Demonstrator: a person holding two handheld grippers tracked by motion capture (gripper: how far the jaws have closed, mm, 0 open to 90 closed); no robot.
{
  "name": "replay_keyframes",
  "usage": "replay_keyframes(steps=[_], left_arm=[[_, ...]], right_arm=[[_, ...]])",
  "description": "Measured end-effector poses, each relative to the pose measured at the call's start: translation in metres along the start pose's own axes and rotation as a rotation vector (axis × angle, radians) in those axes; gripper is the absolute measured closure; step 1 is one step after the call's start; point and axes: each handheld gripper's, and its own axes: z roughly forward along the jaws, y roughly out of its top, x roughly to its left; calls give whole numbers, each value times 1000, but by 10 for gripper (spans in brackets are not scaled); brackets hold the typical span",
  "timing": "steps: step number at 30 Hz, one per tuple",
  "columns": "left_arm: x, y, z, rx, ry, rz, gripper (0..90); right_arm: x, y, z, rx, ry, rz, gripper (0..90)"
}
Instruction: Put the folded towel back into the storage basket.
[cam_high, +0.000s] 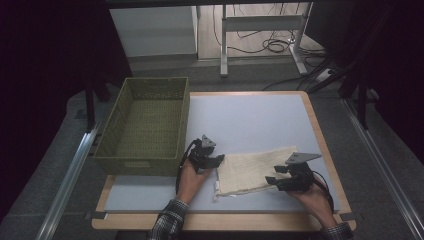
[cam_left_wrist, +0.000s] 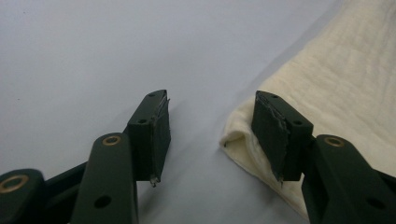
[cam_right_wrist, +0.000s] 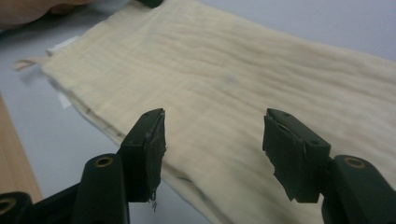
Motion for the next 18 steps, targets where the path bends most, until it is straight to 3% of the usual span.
replay_keyframes(steps=[9,18], left_arm=[[0,0,0,1,0,-3,465],[0,0,0,4,1,-3,465]], right_arm=[[34,11,24,24,68,-63,401],[65,25,44,27,155,-105,483]])
